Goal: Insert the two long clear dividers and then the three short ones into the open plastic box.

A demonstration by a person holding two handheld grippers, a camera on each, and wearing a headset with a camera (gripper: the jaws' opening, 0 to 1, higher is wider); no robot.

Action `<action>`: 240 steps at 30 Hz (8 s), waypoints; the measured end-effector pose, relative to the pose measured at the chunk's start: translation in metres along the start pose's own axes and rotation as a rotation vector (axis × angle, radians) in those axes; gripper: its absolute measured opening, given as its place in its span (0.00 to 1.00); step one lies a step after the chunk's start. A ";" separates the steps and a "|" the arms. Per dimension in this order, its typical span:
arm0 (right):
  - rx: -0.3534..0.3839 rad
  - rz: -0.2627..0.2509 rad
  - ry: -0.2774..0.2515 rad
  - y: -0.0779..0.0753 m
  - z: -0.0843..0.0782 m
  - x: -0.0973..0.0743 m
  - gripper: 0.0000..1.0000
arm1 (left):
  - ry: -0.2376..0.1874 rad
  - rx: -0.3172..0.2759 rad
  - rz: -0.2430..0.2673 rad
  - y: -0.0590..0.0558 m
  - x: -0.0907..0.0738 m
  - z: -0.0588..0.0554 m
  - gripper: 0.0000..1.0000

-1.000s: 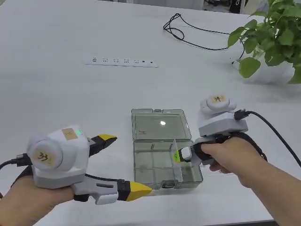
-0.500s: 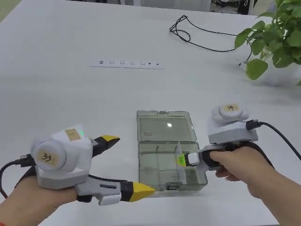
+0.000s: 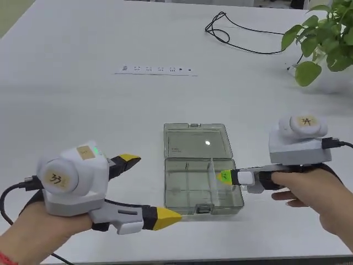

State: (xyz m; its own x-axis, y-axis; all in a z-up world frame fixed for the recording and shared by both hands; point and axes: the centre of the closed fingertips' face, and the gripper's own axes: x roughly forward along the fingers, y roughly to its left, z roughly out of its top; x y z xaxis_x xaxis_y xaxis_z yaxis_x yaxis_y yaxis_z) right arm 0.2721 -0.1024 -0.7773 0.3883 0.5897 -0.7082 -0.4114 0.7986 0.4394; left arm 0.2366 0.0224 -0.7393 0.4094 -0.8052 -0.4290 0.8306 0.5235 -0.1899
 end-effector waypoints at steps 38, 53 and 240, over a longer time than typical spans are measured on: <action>-0.537 0.165 -0.172 -0.002 -0.019 -0.083 0.59 | 0.075 -0.100 0.237 0.007 -0.031 -0.012 0.87; -0.635 0.173 -0.202 -0.024 -0.031 -0.091 0.66 | 0.266 -0.156 0.298 0.030 -0.018 -0.053 0.77; 0.004 0.158 -0.174 0.077 0.064 -0.031 0.07 | -0.022 -0.111 0.067 -0.007 0.009 0.021 0.68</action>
State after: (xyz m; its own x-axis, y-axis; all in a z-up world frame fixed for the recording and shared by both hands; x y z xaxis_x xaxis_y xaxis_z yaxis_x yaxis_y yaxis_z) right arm 0.2817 -0.0518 -0.6859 0.4555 0.7192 -0.5246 -0.4756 0.6948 0.5395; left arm 0.2424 0.0053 -0.7234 0.4720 -0.7726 -0.4246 0.7549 0.6029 -0.2581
